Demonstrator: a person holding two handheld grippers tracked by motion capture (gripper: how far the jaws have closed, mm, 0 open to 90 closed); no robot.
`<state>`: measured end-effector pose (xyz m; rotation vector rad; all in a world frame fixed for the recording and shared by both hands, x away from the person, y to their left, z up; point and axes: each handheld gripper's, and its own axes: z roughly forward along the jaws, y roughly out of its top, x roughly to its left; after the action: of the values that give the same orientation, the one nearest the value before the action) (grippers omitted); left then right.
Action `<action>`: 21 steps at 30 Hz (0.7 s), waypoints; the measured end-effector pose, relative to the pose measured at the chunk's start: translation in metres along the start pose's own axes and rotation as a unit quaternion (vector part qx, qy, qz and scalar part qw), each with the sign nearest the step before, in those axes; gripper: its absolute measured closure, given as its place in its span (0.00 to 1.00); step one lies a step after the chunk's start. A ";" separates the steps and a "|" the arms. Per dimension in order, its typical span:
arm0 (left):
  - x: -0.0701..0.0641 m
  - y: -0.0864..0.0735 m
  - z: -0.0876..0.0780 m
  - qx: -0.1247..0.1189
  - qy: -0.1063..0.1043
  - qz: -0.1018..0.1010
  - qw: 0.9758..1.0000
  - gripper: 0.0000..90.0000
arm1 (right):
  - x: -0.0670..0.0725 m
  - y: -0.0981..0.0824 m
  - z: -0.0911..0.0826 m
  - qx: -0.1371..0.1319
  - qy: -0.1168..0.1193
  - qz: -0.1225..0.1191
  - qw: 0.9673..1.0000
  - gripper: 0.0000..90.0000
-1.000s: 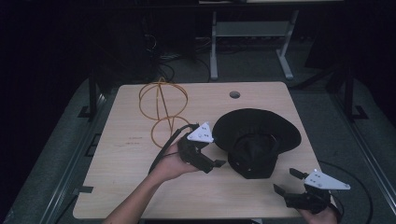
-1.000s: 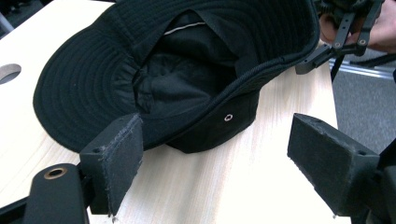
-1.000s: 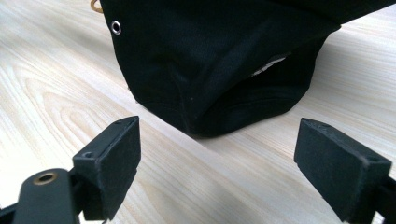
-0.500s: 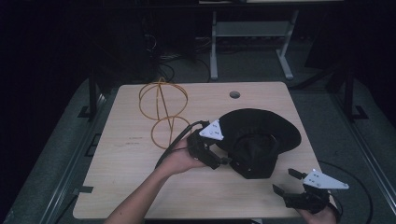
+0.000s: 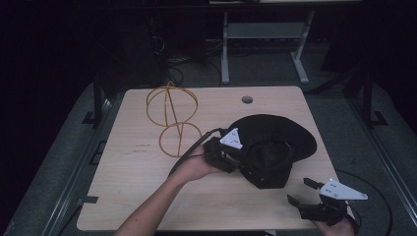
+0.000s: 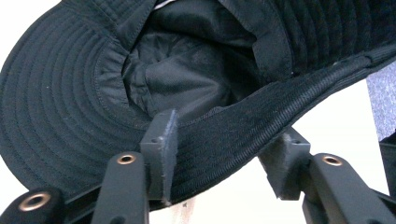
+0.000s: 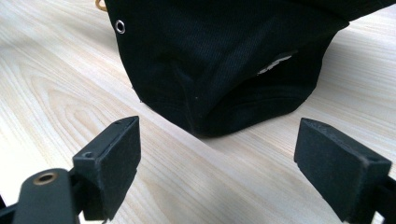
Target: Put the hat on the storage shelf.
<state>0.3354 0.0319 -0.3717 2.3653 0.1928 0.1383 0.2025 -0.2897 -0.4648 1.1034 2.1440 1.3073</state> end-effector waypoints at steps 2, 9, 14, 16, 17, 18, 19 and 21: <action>0.001 -0.001 0.002 0.006 -0.006 0.004 1.000 0.62 | 0.000 0.000 0.000 0.001 0.001 -0.002 1.000 0.16; -0.004 0.001 0.002 0.002 -0.009 0.016 1.000 0.75 | 0.001 0.000 0.002 0.001 0.004 -0.004 1.000 0.16; -0.009 0.003 -0.001 -0.012 -0.010 0.022 1.000 0.83 | 0.001 0.000 0.002 -0.001 0.004 -0.003 1.000 0.16; -0.011 0.004 -0.002 -0.019 -0.010 0.023 0.999 0.85 | 0.001 0.000 0.002 -0.002 0.005 0.001 1.000 0.16; -0.012 0.005 -0.003 -0.021 -0.011 0.024 0.999 0.85 | 0.001 0.000 0.002 -0.002 0.005 0.001 1.000 0.16; -0.013 0.005 -0.005 -0.026 -0.012 0.024 0.999 0.87 | 0.001 0.001 0.002 -0.006 0.004 -0.001 1.000 0.16; -0.013 0.005 -0.005 -0.026 -0.012 0.024 0.999 0.88 | 0.001 0.001 0.002 -0.006 0.004 -0.001 1.000 0.16; -0.013 0.006 -0.007 -0.033 -0.013 0.022 0.999 0.89 | 0.001 0.002 0.003 -0.010 0.004 0.000 1.000 0.16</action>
<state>0.3216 0.0299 -0.3632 2.3055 0.1213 0.1336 0.2042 -0.2868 -0.4646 1.0918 2.1328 1.3315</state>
